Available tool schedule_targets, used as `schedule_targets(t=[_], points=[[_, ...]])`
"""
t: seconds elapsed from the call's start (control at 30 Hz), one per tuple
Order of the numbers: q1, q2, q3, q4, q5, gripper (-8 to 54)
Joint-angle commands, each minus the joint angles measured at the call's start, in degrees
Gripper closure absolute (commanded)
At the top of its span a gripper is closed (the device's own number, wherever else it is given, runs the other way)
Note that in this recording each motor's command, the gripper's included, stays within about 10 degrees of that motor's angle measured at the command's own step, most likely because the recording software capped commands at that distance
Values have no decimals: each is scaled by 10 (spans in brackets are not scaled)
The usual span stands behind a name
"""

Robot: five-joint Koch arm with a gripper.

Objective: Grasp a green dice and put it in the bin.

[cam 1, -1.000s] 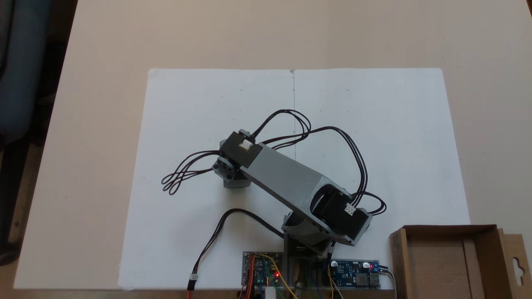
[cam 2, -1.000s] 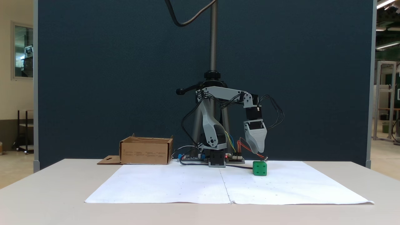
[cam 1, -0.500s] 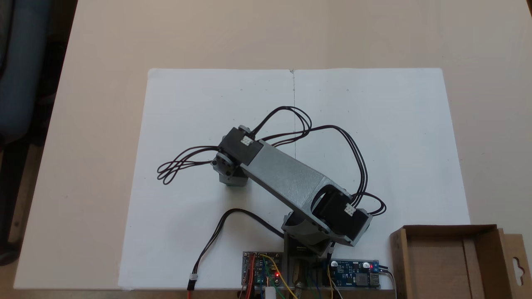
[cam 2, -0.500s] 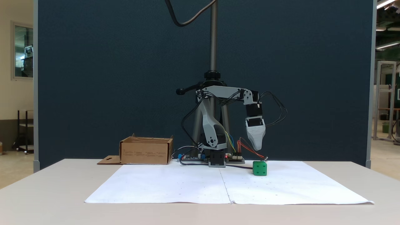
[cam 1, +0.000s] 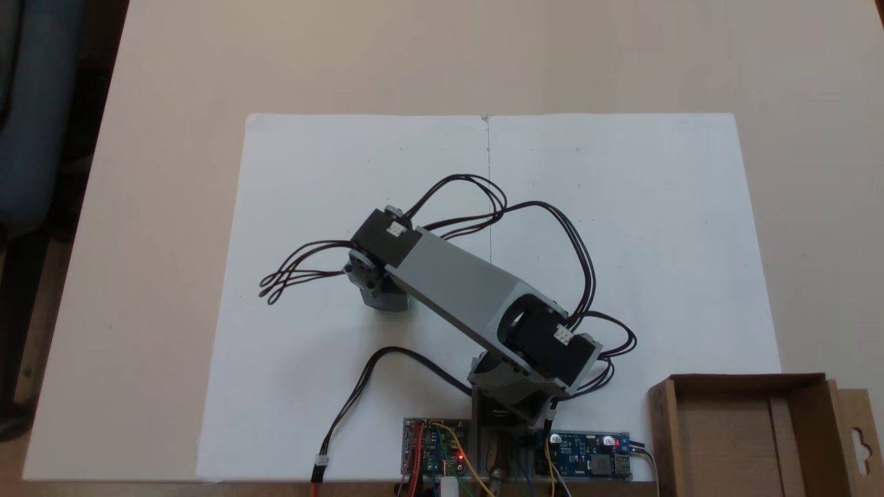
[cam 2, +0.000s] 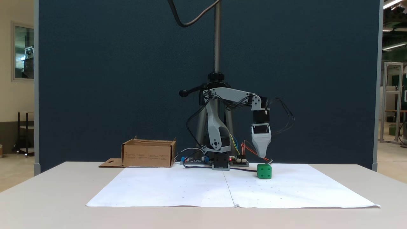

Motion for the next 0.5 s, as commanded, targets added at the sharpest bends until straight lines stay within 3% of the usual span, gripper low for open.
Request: schedule_targets(t=[0.0,0.47], points=[[-9,-1,-16,13,39,51],[-23,-25,23,-41,38,32]])
